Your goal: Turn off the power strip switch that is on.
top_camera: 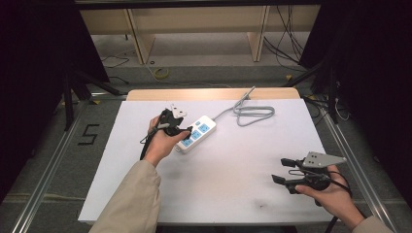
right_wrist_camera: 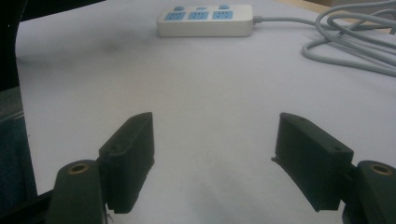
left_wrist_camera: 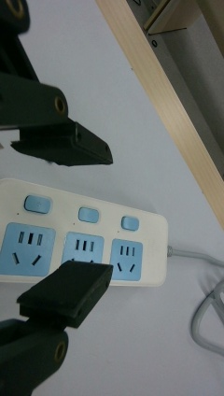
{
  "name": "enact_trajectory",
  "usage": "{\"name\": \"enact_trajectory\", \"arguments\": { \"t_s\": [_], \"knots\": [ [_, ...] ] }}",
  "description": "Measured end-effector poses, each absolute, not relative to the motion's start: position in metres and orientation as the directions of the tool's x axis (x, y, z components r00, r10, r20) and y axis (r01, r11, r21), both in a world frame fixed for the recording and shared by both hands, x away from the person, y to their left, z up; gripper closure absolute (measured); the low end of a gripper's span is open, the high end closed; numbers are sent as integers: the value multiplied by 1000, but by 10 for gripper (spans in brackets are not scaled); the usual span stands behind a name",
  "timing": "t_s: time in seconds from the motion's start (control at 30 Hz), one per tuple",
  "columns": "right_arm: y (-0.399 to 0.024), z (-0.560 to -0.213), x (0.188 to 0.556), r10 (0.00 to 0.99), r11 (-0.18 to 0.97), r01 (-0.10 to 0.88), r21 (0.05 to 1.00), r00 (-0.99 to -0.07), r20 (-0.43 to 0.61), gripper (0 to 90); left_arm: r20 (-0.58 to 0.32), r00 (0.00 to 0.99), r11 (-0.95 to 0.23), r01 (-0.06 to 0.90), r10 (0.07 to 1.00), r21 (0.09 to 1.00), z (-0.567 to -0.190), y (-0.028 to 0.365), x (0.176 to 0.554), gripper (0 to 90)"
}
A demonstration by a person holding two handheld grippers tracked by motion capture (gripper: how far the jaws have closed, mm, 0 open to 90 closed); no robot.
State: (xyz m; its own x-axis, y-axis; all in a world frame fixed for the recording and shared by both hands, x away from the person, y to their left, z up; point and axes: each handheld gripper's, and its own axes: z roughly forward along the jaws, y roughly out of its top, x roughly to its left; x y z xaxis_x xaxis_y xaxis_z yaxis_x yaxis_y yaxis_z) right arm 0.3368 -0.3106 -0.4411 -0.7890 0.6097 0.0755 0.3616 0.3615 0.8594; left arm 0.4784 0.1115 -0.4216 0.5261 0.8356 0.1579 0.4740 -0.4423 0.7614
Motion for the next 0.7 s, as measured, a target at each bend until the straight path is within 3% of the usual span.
{"name": "enact_trajectory", "arguments": {
  "t_s": [0.1,0.2,0.23,0.3,0.33,0.4,0.53,0.7],
  "knots": [
    [-311,-441,337,610,362,361,859,-789,75,287,174,538,-464,469,825,751,-422,108,480,461],
    [-311,-441,337,611,361,362,859,-788,75,288,192,532,-474,466,825,747,-422,105,482,622],
    [-311,-441,337,611,361,362,859,-788,75,288,196,534,-481,467,822,742,-422,105,483,622],
    [-311,-441,337,611,361,361,859,-788,75,287,199,532,-483,471,823,739,-422,104,484,735],
    [-311,-441,337,611,361,361,859,-788,75,287,206,540,-496,472,816,729,-422,104,485,735],
    [-311,-441,337,610,363,363,858,-789,75,287,209,539,-500,477,816,723,-424,104,486,831],
    [-311,-441,337,612,364,364,858,-787,74,288,201,543,-503,492,816,711,-425,105,488,896],
    [-311,-442,337,609,368,363,856,-790,73,287,185,537,-490,508,823,709,-425,106,490,897]
  ]
}}
